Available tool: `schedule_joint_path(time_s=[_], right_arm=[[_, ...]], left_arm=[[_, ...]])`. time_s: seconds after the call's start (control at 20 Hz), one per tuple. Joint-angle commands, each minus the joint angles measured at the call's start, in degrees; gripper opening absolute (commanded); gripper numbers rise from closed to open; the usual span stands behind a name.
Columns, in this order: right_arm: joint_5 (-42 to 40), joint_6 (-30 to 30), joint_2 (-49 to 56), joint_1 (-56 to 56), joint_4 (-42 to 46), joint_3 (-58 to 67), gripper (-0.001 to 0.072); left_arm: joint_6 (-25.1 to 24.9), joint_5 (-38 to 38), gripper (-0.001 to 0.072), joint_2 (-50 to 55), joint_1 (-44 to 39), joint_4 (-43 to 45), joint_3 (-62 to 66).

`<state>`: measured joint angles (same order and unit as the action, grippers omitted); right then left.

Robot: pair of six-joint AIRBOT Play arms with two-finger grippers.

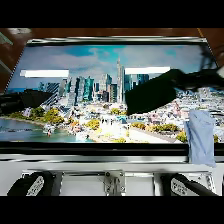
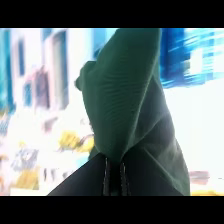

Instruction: Fold the shirts.

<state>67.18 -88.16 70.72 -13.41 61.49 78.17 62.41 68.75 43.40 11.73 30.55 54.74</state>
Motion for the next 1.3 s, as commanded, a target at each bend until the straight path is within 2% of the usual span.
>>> schedule_joint_path(time_s=[0.0, 0.15, 0.35, 0.55, 0.7, 0.95, 1.05, 1.25], right_arm=[[2.9, -2.3, -5.6, -15.5, 2.1, 0.7, 0.006], [5.0, -2.3, -7.1, -25.9, 2.1, 0.7, 0.0059], [6.9, -3.4, -7.1, -34.5, 1.9, 0.7, 0.006], [9.5, -3.8, -8.0, -37.8, 0.9, 0.7, 0.006], [17.7, -3.6, -8.9, -37.9, 1.9, 0.7, 0.006], [35.3, -4.2, -9.2, -37.9, 16.7, 0.6, 0.006], [38.2, -3.7, -9.2, -38.0, 21.2, 0.0, 0.006], [39.3, -2.0, -9.2, -37.9, 22.6, -7.1, 0.006]], left_arm=[[1.9, 1.8, 0.004, 0.0, 0.0, -2.3, 0.0], [1.9, 1.8, 0.0041, 0.0, 0.0, -6.1, 0.0], [1.9, 2.0, 0.0041, 0.0, 0.0, -6.6, 0.0], [1.9, 1.8, 0.004, 0.0, 0.0, -6.6, 0.0], [1.7, 1.8, 0.0041, 0.0, 0.0, -6.6, 0.0], [-0.2, 1.8, 0.0041, 0.0, 0.0, -6.6, 0.0], [-0.2, 1.8, 0.004, 0.0, 0.0, -6.6, 0.0], [-0.2, 1.8, 0.004, 0.0, 0.0, -6.6, 0.0]])
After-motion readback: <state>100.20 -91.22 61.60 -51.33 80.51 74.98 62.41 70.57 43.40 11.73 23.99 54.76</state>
